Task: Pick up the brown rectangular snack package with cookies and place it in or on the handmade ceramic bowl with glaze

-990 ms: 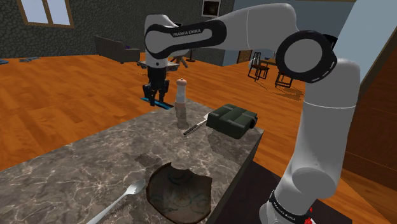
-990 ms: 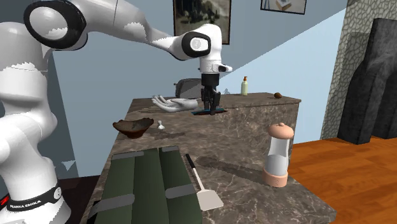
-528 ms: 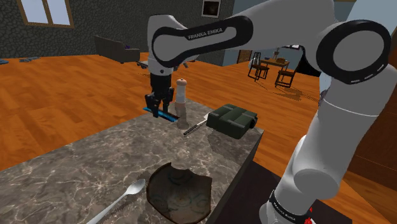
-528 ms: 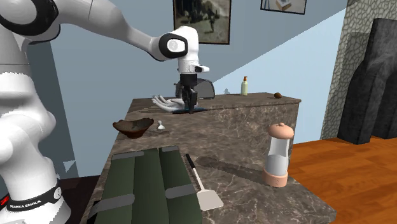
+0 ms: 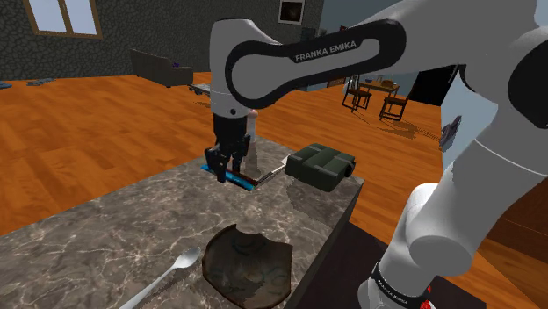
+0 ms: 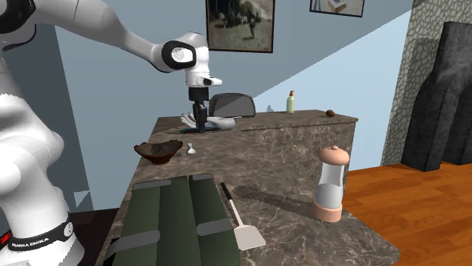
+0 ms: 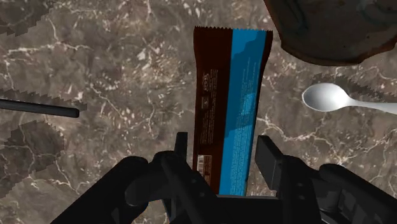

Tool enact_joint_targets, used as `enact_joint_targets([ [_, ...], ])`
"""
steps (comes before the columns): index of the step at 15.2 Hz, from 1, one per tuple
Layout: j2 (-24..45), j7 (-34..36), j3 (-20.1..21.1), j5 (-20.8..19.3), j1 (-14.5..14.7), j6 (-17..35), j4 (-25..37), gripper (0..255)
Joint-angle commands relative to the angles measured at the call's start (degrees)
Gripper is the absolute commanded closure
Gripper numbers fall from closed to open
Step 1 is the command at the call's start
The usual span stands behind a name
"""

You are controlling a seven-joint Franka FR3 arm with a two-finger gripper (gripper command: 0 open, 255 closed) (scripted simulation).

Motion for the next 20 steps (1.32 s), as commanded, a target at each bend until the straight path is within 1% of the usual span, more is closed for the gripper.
enact_joint_targets([
  [1, -3.5, 1.5, 1.0, 1.3, 1.1, -0.4, -2.8, 255],
  [8, -12.4, 7.7, 5.2, 5.7, 5.7, -1.6, -10.0, 255],
  [14, -18.5, 13.9, 9.5, 9.9, 10.0, -3.3, -13.5, 255],
  [20, -17.5, 13.9, 10.5, 10.3, 10.2, 1.6, -17.4, 255],
])
